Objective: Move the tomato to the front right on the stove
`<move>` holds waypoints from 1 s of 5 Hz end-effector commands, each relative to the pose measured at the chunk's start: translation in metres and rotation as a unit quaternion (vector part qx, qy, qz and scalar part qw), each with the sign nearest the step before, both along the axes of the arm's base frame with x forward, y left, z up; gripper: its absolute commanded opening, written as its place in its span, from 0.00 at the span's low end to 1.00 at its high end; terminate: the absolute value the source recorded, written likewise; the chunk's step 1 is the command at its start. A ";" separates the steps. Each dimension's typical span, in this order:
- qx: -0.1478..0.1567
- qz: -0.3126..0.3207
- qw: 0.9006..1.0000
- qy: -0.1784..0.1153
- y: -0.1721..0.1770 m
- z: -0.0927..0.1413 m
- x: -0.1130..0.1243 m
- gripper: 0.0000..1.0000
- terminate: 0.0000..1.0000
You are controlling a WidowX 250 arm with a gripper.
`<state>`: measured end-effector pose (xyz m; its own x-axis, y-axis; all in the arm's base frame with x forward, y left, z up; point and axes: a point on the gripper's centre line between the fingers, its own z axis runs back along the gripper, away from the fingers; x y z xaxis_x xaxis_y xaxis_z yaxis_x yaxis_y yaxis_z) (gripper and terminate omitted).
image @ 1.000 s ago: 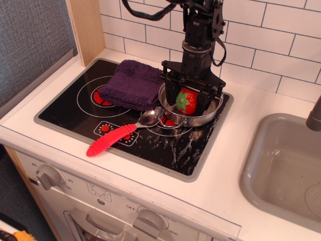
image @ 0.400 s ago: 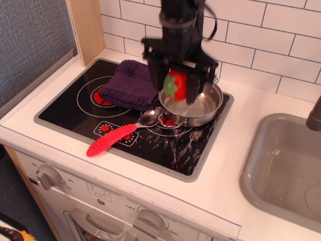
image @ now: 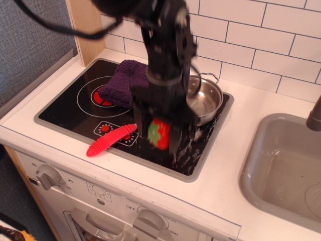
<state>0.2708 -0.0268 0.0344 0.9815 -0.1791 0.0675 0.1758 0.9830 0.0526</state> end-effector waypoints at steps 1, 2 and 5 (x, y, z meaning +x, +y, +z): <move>0.025 -0.028 0.999 -0.001 0.000 -0.020 -0.004 0.00 0.00; 0.033 -0.026 0.999 0.004 0.004 -0.025 -0.002 1.00 0.00; -0.018 0.022 0.998 -0.055 0.004 0.041 -0.009 1.00 0.00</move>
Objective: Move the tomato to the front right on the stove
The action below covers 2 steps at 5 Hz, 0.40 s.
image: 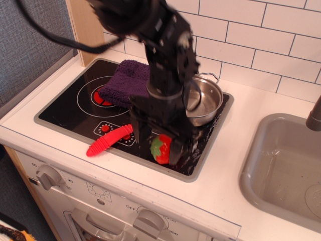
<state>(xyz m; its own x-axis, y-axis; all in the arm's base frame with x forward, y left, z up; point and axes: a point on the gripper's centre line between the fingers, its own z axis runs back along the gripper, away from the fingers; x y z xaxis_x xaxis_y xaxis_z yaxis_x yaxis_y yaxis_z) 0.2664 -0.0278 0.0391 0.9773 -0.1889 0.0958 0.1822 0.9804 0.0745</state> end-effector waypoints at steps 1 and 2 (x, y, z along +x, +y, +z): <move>-0.046 0.043 0.997 -0.046 0.007 0.045 -0.006 1.00 0.00; -0.047 0.052 0.997 -0.038 0.010 0.042 -0.006 1.00 0.00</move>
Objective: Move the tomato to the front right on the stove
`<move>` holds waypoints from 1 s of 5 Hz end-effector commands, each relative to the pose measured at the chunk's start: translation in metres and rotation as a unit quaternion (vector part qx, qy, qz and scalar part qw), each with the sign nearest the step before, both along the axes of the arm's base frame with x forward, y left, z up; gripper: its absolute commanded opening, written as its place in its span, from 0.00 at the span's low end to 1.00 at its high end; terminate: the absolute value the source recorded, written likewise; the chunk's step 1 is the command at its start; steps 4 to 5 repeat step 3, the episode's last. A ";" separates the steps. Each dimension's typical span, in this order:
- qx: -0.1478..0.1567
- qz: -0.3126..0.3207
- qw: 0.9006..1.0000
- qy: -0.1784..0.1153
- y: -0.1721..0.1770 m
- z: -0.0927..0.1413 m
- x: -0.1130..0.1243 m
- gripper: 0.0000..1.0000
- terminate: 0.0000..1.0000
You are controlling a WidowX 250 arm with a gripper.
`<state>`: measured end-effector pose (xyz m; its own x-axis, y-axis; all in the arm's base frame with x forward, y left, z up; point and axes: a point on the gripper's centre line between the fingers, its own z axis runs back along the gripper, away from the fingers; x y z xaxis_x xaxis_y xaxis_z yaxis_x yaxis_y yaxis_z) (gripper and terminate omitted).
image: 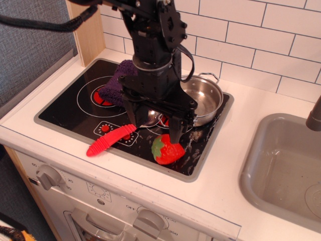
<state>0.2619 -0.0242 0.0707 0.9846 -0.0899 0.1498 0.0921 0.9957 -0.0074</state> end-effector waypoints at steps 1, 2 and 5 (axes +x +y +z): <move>0.021 -0.007 1.000 -0.013 0.010 0.009 -0.001 1.00 0.00; 0.021 -0.007 1.000 -0.013 0.010 0.009 -0.001 1.00 0.00; 0.021 -0.007 1.000 -0.013 0.010 0.009 -0.001 1.00 1.00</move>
